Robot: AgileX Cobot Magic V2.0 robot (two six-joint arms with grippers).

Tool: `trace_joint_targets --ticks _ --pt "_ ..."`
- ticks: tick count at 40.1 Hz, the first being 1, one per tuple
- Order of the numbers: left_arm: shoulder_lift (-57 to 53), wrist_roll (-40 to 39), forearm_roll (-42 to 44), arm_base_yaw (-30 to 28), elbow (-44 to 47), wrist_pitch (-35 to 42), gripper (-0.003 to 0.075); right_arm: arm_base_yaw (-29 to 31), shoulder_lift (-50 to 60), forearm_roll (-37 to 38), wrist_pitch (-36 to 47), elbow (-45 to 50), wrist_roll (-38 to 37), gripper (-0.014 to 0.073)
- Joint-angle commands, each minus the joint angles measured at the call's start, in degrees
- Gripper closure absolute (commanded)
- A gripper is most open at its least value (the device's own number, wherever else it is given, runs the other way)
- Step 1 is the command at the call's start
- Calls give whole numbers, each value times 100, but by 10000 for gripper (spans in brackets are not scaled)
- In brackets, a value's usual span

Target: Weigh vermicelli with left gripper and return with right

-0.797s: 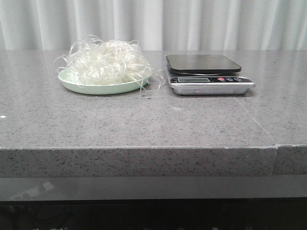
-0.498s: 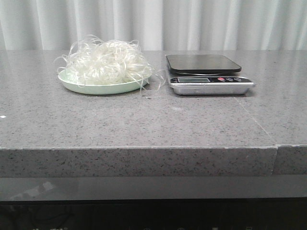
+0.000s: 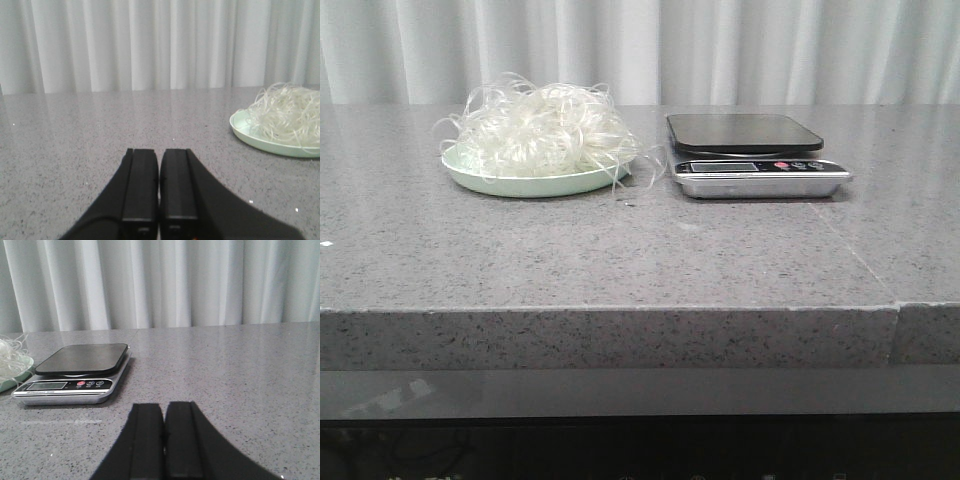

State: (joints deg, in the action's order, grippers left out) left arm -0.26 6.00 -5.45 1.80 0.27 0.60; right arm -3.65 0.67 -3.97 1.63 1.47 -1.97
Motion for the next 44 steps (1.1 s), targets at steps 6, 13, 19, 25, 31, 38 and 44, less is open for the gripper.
trace_joint_targets --ticks 6,13,19,25,31,38,44 --pt "-109 -108 -19 -20 -381 707 564 19 83 23 266 -618 49 436" --pt "-60 -108 -19 -20 -1397 154 564 19 -12 23 -388 -1534 49 436" --pt "371 -108 -19 -20 -2479 -784 564 19 -551 23 -1006 -2482 49 436" --pt "1139 -108 -19 -20 -3535 -1492 564 19 -1377 23 -1628 -3404 49 436" --pt "1951 -108 -19 -20 -4321 -2051 564 19 -2168 23 -2341 -4175 49 436" --pt "2631 -108 -19 -20 -4607 -2397 564 19 -2993 23 -2610 -4446 49 436" --pt "2988 -108 -19 -20 -4546 -2690 564 19 -3476 23 -2610 -4446 49 436"
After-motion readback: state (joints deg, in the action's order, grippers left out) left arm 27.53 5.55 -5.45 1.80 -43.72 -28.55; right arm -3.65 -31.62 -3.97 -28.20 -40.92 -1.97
